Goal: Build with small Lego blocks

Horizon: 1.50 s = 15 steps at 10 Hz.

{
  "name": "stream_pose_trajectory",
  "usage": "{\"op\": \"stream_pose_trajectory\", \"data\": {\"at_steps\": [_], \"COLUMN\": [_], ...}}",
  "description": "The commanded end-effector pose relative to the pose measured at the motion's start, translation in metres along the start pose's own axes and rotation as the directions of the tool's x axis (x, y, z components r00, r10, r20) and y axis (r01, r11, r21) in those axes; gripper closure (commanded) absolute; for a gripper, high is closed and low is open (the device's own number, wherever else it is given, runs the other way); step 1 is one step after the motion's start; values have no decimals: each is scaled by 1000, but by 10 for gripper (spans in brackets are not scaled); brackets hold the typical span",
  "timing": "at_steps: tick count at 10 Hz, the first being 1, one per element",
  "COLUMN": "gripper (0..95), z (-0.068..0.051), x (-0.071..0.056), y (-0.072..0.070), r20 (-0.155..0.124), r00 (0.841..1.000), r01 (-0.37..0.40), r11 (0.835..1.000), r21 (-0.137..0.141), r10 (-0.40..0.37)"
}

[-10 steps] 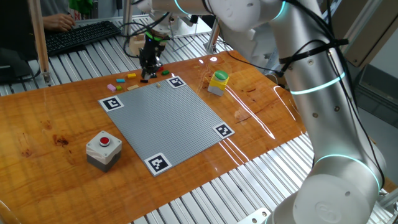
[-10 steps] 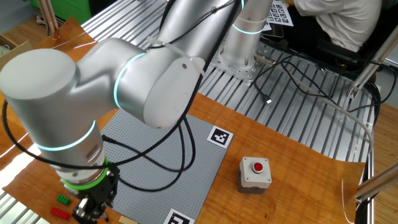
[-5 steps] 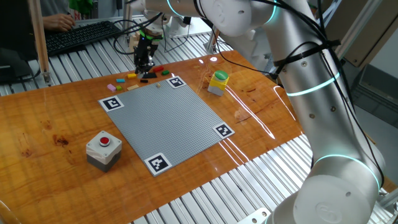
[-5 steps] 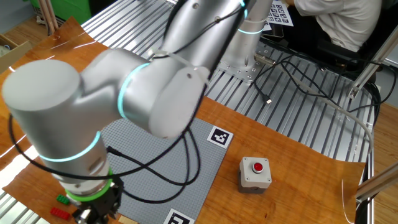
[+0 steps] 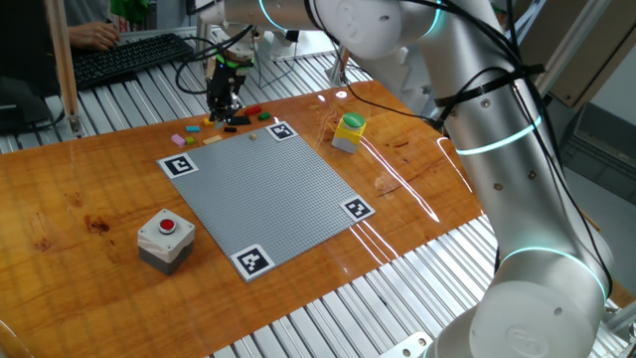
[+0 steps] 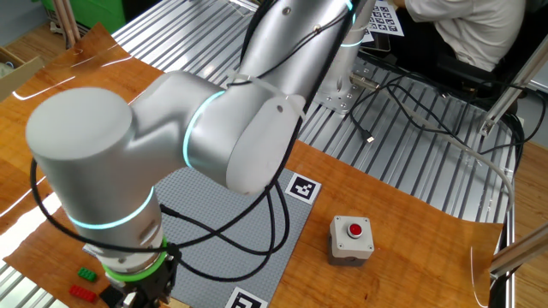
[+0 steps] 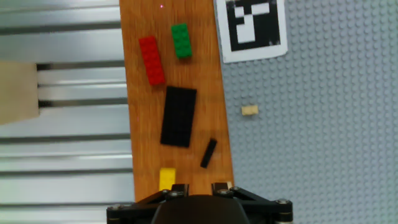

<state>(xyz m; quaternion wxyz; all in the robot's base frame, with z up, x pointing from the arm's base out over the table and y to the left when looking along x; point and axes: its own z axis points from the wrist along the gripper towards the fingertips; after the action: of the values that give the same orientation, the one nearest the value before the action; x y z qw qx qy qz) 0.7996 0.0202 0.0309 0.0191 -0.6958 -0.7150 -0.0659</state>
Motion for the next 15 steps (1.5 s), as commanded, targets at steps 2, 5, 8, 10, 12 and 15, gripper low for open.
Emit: {"op": "stream_pose_trajectory", "data": {"at_steps": [2,5,8,10,12,15], "gripper": [760,760,760,760,760,760], "z": [3,9,12,16,20,24], "x": [5,6,6,6,6,6], "y": [-2,-11,-18,-22,-24,-26], "r20": [5,15,15,15,20,29], "r00": [1000,999,999,999,998,997], "r01": [6,40,43,44,54,65], "r11": [1000,999,999,999,999,998], "r21": [-4,-3,-4,-5,-7,-7], "r10": [-6,-40,-43,-44,-54,-65]}}
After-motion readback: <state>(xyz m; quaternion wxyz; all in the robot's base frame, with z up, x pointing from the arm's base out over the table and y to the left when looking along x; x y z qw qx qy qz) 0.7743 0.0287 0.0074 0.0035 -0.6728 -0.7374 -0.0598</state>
